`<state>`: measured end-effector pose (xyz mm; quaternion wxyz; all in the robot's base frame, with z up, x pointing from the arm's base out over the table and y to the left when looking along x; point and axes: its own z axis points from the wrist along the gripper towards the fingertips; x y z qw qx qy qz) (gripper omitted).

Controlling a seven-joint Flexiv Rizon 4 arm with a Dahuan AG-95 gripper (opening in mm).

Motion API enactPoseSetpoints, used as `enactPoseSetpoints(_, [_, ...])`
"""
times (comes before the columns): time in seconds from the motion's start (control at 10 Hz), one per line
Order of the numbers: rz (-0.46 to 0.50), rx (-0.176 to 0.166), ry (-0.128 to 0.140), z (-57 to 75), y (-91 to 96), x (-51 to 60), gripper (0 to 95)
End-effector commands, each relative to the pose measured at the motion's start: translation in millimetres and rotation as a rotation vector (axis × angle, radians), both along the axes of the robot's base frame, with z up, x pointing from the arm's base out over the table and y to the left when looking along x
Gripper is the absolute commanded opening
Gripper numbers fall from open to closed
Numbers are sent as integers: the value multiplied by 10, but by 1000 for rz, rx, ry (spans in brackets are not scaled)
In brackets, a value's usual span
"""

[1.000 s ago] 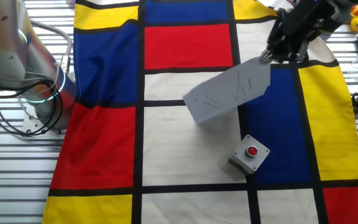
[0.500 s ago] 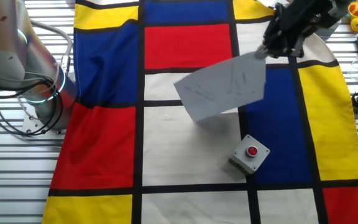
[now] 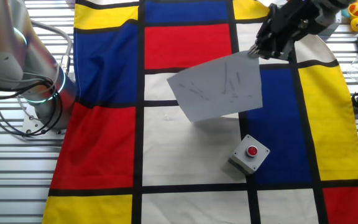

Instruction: Flip over and spread out the paper that is laid flat on the table

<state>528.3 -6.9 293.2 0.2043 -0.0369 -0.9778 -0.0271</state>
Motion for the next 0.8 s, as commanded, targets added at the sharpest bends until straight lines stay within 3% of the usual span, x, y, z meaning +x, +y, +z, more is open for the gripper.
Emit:
enactPoseSetpoints(0.1, [9, -3, -3, -13, 1, -14, 0])
enactPoseSetpoints(0.5, [27, -26, 0, -16, 1, -13, 0])
enactPoseSetpoints(0.8, [91, -109, 23, -16, 0, -13, 0])
